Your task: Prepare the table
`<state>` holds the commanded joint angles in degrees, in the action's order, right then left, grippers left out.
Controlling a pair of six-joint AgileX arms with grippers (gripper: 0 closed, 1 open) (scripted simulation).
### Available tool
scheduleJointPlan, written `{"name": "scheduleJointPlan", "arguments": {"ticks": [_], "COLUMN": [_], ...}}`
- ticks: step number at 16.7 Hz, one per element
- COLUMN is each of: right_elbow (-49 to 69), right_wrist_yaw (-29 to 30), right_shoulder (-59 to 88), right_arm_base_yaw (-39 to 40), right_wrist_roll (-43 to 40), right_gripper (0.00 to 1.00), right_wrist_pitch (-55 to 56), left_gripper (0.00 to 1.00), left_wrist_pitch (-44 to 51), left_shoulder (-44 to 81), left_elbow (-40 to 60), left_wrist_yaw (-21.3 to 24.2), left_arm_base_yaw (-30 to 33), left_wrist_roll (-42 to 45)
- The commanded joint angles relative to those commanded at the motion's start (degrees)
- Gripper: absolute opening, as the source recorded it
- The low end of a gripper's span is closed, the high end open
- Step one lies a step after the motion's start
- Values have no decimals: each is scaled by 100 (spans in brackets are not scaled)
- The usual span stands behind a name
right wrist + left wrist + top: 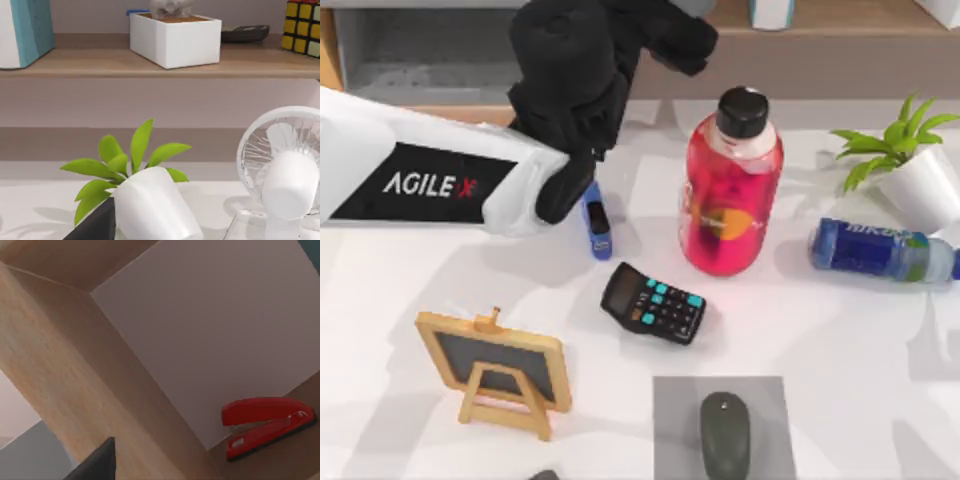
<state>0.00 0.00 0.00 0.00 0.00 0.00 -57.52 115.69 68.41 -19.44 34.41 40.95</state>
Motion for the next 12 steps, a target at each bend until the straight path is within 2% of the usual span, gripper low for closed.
{"name": "scheduleJointPlan", "arguments": {"ticks": [6,12], "right_elbow": [0,0], "right_wrist_yaw": [0,0], "right_shoulder": [0,0], "right_arm_base_yaw": [0,0], "right_wrist_roll": [0,0], "right_gripper": [100,100], "right_wrist_pitch": [0,0], "left_gripper": [100,100], "left_wrist_pitch": [1355,2580], "left_shoulder": [1066,2299], "left_elbow": [2387,4260], "left_wrist_yaw": [-1458,-2362], "left_arm_base_yaw": [884,1246], "left_wrist_roll": [-2124,-3655]}}
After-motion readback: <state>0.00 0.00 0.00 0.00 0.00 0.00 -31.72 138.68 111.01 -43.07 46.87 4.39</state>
